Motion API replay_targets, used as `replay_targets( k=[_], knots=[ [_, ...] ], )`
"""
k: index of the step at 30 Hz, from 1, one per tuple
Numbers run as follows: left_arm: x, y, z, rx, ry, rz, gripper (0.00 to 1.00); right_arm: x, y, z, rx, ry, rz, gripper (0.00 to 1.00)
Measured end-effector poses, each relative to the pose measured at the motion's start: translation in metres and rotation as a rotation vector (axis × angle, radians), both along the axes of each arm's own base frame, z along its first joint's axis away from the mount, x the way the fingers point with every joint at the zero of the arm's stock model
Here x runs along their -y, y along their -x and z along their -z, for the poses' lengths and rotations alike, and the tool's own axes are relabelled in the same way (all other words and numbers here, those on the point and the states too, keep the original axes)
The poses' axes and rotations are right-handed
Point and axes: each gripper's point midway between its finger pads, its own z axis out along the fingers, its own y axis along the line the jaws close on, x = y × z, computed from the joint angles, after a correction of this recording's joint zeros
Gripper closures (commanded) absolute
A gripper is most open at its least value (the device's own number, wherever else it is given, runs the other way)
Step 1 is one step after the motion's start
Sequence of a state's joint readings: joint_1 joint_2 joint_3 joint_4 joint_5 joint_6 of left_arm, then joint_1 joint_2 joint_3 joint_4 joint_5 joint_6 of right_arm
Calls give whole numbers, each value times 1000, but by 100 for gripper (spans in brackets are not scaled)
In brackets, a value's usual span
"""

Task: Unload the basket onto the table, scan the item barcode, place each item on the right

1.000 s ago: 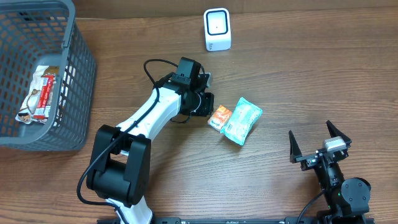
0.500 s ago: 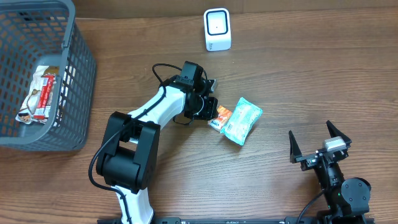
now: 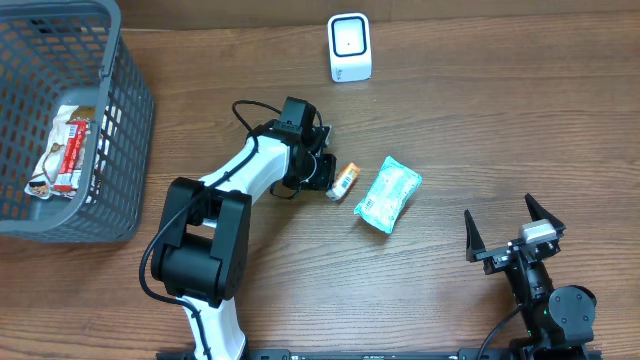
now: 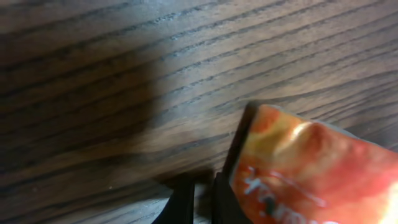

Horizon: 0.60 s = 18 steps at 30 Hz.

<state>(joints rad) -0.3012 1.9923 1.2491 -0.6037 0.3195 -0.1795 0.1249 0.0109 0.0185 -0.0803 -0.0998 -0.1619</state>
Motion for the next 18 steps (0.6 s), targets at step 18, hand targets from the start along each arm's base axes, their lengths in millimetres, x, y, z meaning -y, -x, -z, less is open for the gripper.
replay_targets(
  k=[18],
  knots=[
    [-6,-5,0,20,-37,-11,90,0,0,0,1,0,0,0]
  ],
)
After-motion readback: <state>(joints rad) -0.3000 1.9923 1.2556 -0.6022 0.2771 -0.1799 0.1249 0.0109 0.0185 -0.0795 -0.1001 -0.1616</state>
